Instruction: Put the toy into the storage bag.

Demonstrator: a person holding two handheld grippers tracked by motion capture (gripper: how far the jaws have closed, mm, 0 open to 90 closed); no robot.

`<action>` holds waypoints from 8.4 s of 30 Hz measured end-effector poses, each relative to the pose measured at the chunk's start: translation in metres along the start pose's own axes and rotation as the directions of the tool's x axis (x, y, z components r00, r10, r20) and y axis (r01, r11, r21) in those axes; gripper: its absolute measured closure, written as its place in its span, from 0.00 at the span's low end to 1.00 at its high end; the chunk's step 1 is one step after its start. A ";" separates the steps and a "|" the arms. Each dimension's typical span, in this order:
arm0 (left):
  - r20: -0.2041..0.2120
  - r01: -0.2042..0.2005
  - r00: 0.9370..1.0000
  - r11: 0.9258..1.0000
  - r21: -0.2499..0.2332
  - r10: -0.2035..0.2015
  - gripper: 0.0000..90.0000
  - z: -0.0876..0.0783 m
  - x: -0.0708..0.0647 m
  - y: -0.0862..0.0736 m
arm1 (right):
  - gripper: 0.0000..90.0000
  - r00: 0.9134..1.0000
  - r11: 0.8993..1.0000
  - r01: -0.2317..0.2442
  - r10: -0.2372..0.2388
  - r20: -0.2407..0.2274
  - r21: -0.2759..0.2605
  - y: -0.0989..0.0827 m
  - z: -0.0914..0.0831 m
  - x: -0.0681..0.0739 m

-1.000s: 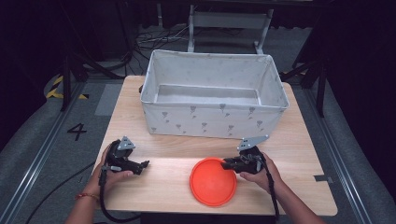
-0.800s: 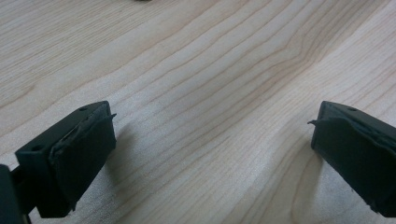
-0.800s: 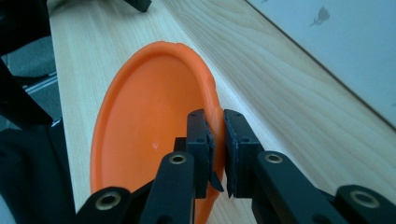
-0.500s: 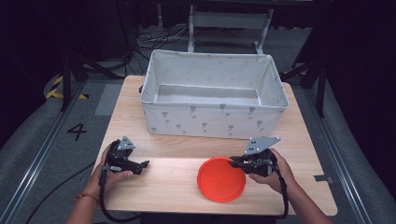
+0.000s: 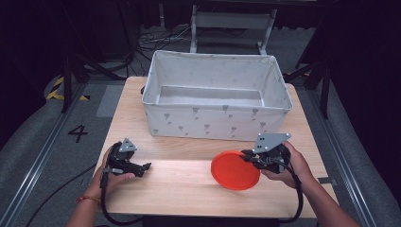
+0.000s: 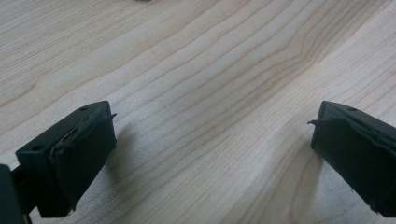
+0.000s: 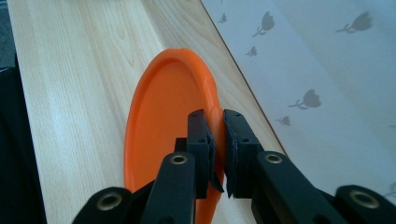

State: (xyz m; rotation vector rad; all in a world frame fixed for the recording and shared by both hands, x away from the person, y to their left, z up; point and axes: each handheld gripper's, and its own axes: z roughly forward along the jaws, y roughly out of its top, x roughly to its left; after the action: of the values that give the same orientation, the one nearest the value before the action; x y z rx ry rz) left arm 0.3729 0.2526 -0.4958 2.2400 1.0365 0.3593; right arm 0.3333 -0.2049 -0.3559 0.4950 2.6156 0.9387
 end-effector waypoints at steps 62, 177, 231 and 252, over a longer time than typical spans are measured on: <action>0.001 0.000 1.000 1.000 0.000 0.000 0.00 0.000 0.000 0.000 | 0.91 0.977 0.990 0.112 -0.094 0.194 -0.081 0.095 -0.131 -0.066; 0.003 0.002 1.000 1.000 -0.003 -0.002 0.00 0.001 0.000 0.000 | 0.34 0.941 0.953 -0.182 0.241 0.238 -0.244 0.010 -0.057 -0.135; 0.000 0.005 1.000 1.000 0.001 -0.005 0.00 0.000 0.000 0.000 | 0.25 0.907 0.988 -0.150 0.127 0.401 0.027 -0.098 -0.039 -0.064; 0.001 0.011 1.000 1.000 0.002 -0.011 0.00 0.000 -0.001 0.000 | 0.22 0.914 0.963 -0.266 0.235 0.330 0.050 -0.163 0.003 -0.047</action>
State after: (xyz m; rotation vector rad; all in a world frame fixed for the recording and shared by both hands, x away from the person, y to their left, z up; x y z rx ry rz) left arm 0.3725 0.2519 -0.4959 2.2354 1.0484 0.3522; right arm 0.3413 -0.3410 -0.4575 0.9440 2.3404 0.7336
